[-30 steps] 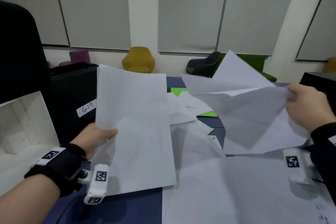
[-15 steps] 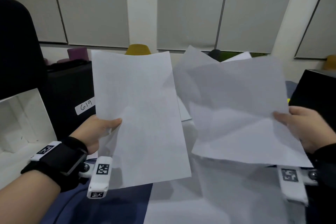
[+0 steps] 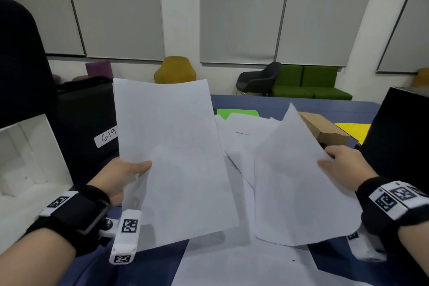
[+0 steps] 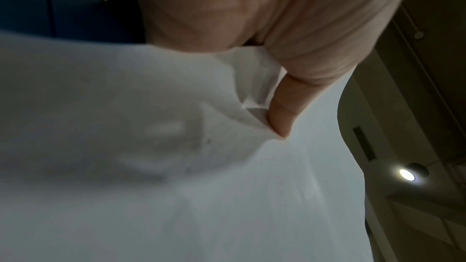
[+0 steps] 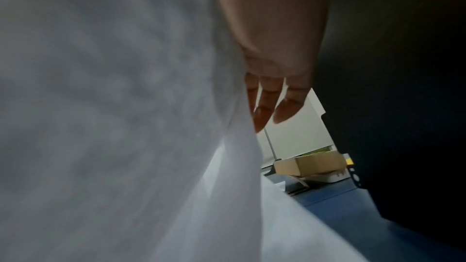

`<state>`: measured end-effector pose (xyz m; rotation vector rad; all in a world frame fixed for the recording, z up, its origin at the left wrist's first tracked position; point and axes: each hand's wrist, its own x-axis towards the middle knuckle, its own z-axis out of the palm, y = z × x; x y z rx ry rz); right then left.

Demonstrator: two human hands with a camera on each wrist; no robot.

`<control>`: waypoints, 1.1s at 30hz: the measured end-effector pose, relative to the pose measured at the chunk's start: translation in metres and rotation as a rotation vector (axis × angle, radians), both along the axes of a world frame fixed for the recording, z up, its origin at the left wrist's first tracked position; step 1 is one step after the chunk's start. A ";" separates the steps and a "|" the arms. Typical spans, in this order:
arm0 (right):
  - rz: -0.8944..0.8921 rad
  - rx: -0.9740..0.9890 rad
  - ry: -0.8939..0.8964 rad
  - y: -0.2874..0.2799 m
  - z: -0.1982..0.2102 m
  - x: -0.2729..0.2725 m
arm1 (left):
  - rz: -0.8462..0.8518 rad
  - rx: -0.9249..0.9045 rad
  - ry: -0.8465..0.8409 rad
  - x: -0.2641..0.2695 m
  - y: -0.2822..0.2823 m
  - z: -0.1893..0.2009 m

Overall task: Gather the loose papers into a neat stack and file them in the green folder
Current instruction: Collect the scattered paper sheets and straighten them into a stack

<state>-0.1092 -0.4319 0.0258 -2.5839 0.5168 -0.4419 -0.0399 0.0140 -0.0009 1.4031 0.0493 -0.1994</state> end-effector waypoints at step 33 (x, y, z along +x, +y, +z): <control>0.216 0.350 -0.373 0.024 0.029 -0.051 | -0.161 -0.256 -0.045 -0.003 -0.020 0.016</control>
